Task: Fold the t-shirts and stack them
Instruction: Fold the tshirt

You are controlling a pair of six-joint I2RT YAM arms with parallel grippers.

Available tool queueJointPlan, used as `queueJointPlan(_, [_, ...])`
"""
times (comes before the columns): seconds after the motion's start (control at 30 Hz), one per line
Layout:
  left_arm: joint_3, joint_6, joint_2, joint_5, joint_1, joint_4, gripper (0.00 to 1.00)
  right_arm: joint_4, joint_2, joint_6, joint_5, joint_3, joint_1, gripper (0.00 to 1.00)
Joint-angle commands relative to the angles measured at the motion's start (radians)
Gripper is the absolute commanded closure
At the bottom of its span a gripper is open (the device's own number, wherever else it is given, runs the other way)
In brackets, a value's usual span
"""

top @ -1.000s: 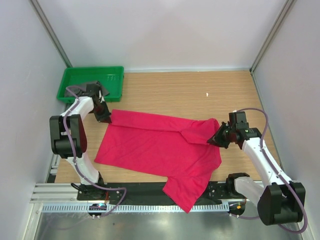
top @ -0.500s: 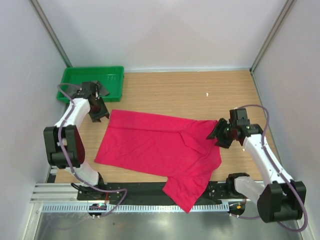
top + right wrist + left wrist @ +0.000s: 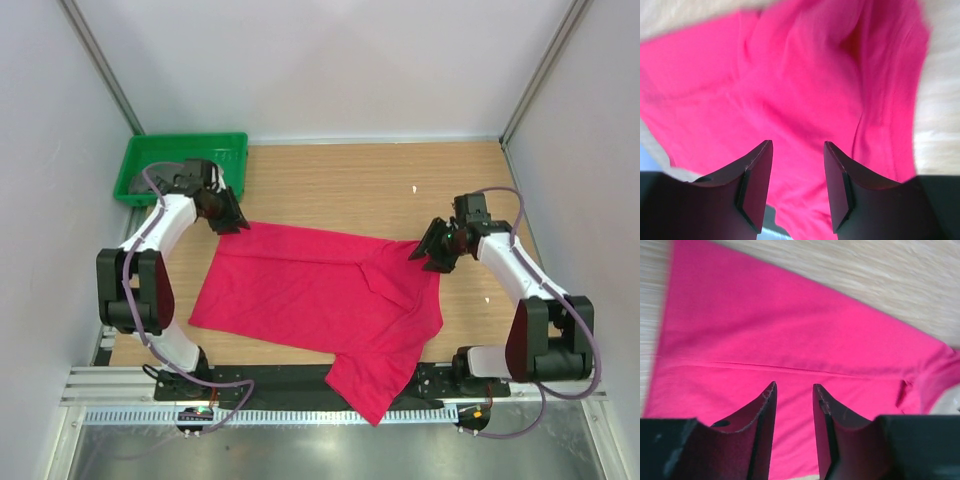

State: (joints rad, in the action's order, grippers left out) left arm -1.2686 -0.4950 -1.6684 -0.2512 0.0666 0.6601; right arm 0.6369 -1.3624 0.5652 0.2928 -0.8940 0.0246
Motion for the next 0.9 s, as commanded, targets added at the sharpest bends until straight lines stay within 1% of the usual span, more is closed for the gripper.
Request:
queueJointPlan(0.0, [0.047,-0.02,0.042,-0.181,0.051,-0.094,0.63,0.082,0.118,-0.004,0.078,0.073,0.031,0.49])
queueJointPlan(0.07, [0.072,-0.043,0.056,-0.241,0.103,-0.167,0.59,0.104,0.176,-0.01,0.075,0.11,0.032,0.49])
queueJointPlan(0.1, [0.095,-0.056,0.056,-0.311,0.166,-0.198,0.58,0.11,0.192,-0.007,0.081,0.156,0.032,0.5])
queueJointPlan(0.13, [0.106,-0.097,0.047,-0.339,0.202,-0.274,0.58,0.101,0.207,0.004,0.1,0.183,0.031,0.52])
queueJointPlan(0.17, [0.116,-0.115,0.041,-0.356,0.238,-0.312,0.58,0.08,0.219,0.01,0.117,0.208,0.032,0.55])
queueJointPlan(0.2, [0.127,-0.137,0.026,-0.378,0.312,-0.382,0.59,0.073,0.226,0.016,0.135,0.246,0.032,0.61])
queueJointPlan(0.23, [0.126,-0.155,-0.008,-0.388,0.349,-0.417,0.61,0.066,0.229,0.021,0.14,0.263,0.032,0.65])
queueJointPlan(0.27, [0.121,-0.196,-0.033,-0.398,0.381,-0.444,0.64,0.049,0.233,0.03,0.144,0.277,0.032,0.66])
queueJointPlan(0.3, [0.114,-0.217,-0.056,-0.402,0.436,-0.467,0.68,0.044,0.241,0.032,0.146,0.3,0.034,0.67])
queueJointPlan(0.37, [0.098,-0.255,-0.12,-0.401,0.482,-0.539,0.68,0.037,0.238,0.029,0.15,0.316,0.032,0.67])
queueJointPlan(0.4, [0.092,-0.287,-0.138,-0.401,0.522,-0.578,0.66,0.041,0.229,0.019,0.155,0.325,0.034,0.66])
queueJointPlan(0.5, [0.077,-0.355,-0.212,-0.408,0.584,-0.651,0.66,0.027,0.235,0.019,0.166,0.345,0.032,0.66])
queueJointPlan(0.67, [0.048,-0.39,-0.28,-0.392,0.667,-0.679,0.67,0.024,0.238,0.032,0.126,0.345,0.032,0.65])
queueJointPlan(0.73, [0.04,-0.392,-0.3,-0.379,0.677,-0.671,0.67,0.023,0.229,0.035,0.12,0.346,0.032,0.65])
queueJointPlan(0.87, [0.014,-0.398,-0.33,-0.361,0.691,-0.663,0.64,-0.002,0.226,0.042,0.106,0.362,0.032,0.66])
